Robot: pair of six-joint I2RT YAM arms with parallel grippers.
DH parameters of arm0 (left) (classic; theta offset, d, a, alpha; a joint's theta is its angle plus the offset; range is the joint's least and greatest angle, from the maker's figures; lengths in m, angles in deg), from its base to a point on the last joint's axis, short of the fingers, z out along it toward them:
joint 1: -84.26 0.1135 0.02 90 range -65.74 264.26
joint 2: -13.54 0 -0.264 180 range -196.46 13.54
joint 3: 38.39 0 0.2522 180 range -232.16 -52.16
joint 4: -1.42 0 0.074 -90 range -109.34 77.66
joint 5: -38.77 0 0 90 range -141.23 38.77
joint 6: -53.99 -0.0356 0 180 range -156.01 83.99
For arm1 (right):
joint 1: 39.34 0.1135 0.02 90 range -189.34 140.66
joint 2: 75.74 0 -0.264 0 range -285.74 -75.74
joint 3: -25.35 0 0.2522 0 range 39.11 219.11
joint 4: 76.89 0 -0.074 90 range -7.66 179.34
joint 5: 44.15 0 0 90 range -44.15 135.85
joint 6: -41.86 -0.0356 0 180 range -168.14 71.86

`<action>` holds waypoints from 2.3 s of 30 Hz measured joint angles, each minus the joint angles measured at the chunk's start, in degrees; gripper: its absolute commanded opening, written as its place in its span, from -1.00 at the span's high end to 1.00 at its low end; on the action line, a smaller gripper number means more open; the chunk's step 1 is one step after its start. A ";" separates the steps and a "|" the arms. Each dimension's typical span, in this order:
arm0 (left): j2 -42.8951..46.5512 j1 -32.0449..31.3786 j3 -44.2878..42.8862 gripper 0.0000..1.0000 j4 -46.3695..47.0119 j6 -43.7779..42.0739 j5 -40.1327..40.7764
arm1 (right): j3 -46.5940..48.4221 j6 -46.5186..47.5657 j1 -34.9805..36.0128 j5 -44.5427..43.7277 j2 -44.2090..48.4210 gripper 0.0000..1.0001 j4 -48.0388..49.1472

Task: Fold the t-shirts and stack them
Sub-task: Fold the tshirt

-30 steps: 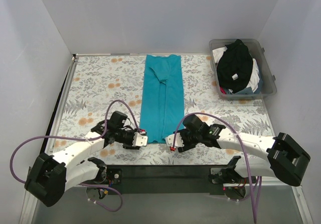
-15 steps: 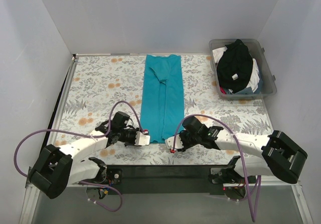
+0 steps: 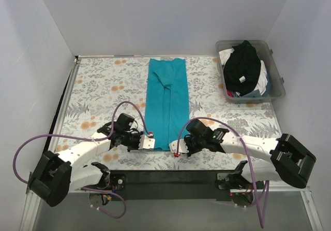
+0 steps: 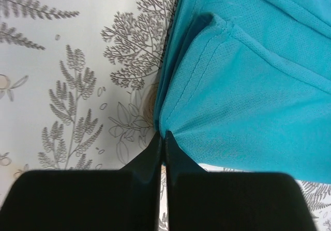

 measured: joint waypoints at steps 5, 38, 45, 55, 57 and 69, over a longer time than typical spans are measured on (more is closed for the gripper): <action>4.81 -0.94 -2.67 1.00 -7.04 1.62 -2.45 | 2.43 -2.78 2.10 0.33 3.13 0.97 -5.95; -38.07 17.03 -43.23 1.00 -1.18 0.04 -6.78 | 37.75 17.66 -24.59 5.49 -26.88 0.97 -7.63; -45.55 18.43 -50.29 1.00 0.50 -0.02 -7.65 | 44.85 19.80 -27.26 6.67 -33.70 0.97 -6.93; -52.59 19.52 -53.48 0.10 7.06 5.73 -4.90 | 48.96 18.56 -28.76 5.01 -40.28 -0.32 -4.37; -52.43 19.74 -53.53 -0.13 9.44 9.05 -3.93 | 49.20 17.84 -29.20 4.50 -40.24 -0.32 -2.99; -34.73 21.68 -40.96 -0.07 13.29 22.51 -4.63 | 44.57 10.01 -29.14 5.90 -25.31 0.17 -2.62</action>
